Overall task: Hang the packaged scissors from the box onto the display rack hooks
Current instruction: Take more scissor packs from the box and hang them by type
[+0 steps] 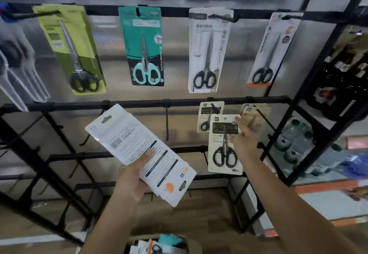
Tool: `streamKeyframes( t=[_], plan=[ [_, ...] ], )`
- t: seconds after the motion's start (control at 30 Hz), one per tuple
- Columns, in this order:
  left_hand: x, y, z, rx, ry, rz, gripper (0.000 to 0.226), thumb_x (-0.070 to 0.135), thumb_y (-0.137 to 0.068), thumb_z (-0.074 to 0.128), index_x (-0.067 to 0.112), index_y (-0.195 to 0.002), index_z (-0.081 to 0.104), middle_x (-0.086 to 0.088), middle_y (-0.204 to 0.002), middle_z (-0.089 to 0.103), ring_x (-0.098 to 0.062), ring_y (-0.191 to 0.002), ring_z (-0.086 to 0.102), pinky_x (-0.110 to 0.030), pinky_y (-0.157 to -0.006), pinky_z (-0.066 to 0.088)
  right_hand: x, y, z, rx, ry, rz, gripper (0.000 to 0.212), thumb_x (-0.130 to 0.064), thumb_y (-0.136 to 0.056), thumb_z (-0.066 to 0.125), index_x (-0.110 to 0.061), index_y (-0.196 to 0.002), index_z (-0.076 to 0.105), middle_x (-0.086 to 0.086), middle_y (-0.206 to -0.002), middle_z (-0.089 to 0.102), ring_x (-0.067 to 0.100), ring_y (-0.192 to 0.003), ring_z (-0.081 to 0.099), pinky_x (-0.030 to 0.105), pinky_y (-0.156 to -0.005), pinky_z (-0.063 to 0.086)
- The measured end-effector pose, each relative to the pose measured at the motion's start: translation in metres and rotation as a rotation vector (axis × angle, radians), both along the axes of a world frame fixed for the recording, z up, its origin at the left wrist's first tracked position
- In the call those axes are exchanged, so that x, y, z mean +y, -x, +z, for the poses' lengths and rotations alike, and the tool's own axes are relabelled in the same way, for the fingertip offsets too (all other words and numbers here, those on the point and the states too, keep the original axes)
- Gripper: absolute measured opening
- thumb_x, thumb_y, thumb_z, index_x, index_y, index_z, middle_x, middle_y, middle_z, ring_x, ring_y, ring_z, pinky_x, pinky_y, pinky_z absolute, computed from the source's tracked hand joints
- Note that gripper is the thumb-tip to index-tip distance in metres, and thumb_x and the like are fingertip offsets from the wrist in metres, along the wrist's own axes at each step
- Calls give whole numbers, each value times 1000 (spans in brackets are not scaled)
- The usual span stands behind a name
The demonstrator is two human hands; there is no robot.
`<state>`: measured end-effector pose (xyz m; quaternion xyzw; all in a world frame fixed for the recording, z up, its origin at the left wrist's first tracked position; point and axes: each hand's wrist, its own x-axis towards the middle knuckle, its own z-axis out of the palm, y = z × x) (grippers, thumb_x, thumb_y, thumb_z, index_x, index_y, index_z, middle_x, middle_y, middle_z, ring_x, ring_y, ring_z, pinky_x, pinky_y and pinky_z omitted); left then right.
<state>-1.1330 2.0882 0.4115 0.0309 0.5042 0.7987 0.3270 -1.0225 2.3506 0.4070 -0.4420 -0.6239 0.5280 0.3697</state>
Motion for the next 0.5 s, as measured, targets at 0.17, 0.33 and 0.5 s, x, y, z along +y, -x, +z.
streamKeyframes(
  t=[0.17,0.33,0.5],
  plan=[
    [21,-14,-2,6,21,38,48,16,-68,67,14,-115,59,-9,-99,73,-26,-82,72,-49,-62,56,10,2,-15,71,-87,101,60,11,-78,64,-16,-131,53,3,-140,46,0,-121,41,8,-97,37],
    [31,-28,-3,-53,11,53,55,17,-71,66,8,-124,55,-18,-114,67,-35,-100,66,-52,-78,55,26,17,-26,88,-58,114,62,10,-78,65,-17,-132,52,8,-141,45,12,-110,55,-7,-74,35],
    [28,-31,2,-63,4,148,61,14,-71,65,5,-129,52,-19,-119,63,-36,-103,64,-48,-78,55,38,48,-17,21,-35,126,55,6,-85,58,-18,-134,50,-1,-132,55,12,-100,57,2,-66,44]
  ],
)
